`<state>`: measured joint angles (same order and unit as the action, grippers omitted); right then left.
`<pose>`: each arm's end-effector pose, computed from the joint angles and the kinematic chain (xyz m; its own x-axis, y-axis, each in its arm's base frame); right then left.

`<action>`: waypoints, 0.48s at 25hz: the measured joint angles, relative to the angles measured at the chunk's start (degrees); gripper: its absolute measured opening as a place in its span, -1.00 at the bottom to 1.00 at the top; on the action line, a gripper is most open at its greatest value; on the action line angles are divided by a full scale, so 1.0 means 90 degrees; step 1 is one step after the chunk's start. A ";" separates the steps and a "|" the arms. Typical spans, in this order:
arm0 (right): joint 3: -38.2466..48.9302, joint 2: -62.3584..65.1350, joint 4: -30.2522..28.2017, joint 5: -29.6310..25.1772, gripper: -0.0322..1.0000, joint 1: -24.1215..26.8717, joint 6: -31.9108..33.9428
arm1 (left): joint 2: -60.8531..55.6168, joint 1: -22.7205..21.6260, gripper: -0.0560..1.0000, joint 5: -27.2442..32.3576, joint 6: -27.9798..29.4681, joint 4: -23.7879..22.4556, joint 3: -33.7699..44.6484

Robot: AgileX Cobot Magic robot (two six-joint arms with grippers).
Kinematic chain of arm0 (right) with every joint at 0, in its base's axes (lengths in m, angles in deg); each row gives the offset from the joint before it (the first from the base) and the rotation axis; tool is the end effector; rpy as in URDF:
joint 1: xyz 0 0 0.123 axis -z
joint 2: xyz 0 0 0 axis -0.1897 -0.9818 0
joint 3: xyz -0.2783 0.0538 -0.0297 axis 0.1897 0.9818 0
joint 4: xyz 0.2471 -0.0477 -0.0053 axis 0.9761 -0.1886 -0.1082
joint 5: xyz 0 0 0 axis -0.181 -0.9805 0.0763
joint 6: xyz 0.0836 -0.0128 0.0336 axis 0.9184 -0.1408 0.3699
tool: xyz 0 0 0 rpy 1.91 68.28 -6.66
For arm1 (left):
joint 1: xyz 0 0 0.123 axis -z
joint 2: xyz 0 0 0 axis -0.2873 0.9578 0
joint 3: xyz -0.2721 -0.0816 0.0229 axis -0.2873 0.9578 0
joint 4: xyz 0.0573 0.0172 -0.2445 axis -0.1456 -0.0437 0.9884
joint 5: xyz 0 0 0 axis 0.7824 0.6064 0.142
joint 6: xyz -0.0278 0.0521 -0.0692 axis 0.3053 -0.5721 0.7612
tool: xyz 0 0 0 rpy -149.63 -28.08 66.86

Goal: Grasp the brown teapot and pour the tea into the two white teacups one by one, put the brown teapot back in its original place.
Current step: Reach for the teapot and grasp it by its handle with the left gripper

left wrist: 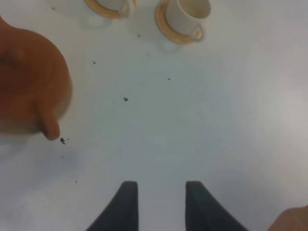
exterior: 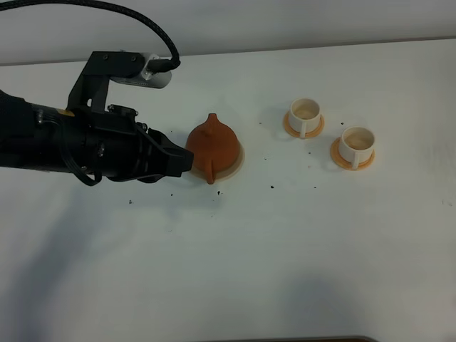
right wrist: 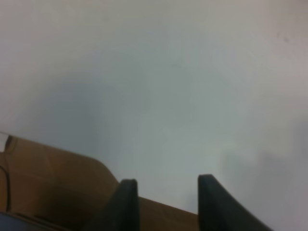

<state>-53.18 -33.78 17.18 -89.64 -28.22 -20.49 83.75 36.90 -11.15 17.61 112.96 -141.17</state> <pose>0.0395 0.0309 0.2683 -0.6352 -0.3561 -0.6854 -0.5203 0.8531 0.0390 0.2578 -0.1301 0.2638 -0.7029 0.2461 -0.6674 0.5420 0.7929 -0.2784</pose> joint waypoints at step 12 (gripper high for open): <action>0.0000 0.1219 0.0121 -0.0002 -0.38 0.1727 0.0000 | 0.0000 0.0000 -0.43 0.0038 0.0000 -0.0005 0.0000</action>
<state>-53.18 -22.81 18.28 -89.66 -12.67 -20.49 83.75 36.90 -10.81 17.61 112.92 -141.17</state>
